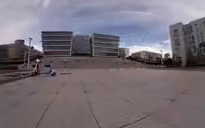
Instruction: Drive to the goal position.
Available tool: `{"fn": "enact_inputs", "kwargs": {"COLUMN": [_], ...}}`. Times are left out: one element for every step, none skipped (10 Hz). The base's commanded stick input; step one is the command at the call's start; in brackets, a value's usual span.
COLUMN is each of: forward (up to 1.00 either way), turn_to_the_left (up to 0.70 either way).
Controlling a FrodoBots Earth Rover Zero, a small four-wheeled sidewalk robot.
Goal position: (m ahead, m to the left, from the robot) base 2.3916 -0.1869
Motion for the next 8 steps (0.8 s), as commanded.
{"fn": "enact_inputs", "kwargs": {"forward": [0.85,0.85,0.85,0.85,0.85,0.85,0.85,0.85], "turn_to_the_left": [0.08,0.14,0.15,0.01,0.0,0.0,0.0,0.0]}}
